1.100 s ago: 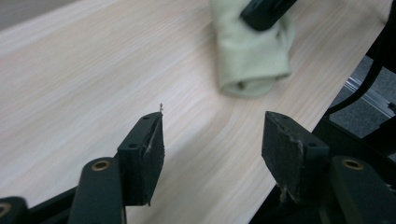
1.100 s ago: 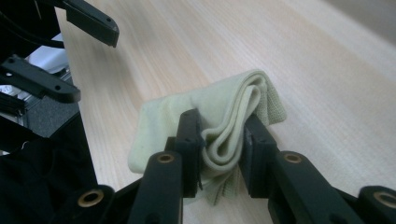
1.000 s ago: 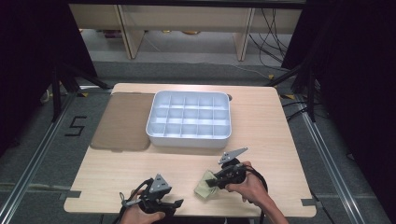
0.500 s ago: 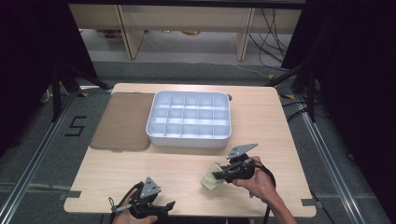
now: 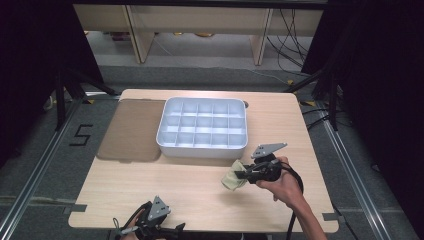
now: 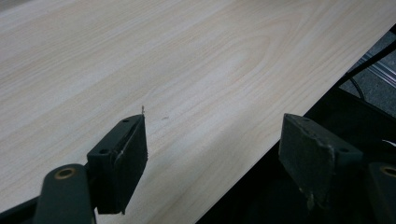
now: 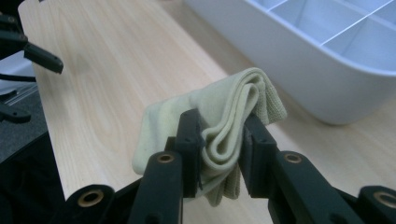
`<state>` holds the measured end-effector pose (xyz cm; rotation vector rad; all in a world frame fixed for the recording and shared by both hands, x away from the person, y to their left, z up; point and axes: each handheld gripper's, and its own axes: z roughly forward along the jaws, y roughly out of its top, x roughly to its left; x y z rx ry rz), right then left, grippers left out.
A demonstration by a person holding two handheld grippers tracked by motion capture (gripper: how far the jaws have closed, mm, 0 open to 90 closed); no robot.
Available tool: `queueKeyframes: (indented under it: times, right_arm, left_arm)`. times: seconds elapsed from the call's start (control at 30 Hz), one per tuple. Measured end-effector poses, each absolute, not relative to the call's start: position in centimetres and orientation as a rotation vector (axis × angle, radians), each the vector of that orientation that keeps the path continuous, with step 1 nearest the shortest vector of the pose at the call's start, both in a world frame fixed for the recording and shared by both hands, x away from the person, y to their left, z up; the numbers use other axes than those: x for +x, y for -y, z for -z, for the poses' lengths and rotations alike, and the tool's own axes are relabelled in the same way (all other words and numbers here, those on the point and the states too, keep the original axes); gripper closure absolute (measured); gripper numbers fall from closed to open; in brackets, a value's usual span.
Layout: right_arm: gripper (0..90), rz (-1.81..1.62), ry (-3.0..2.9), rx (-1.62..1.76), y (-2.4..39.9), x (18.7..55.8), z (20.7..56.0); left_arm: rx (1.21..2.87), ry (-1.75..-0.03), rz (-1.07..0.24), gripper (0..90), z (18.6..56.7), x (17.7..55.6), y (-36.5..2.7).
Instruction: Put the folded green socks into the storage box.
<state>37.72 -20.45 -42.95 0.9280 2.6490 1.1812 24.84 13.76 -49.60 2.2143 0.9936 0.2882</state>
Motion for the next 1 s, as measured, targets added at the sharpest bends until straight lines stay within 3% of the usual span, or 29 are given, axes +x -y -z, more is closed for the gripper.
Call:
queueKeyframes:
  times: [1.0]
  right_arm:
    - [72.4, -1.038, -2.606, 0.959, 20.1, 41.2, 39.2]
  left_arm:
    - [2.232, -0.974, -0.316, 22.7, 49.4, 24.8, -14.3]
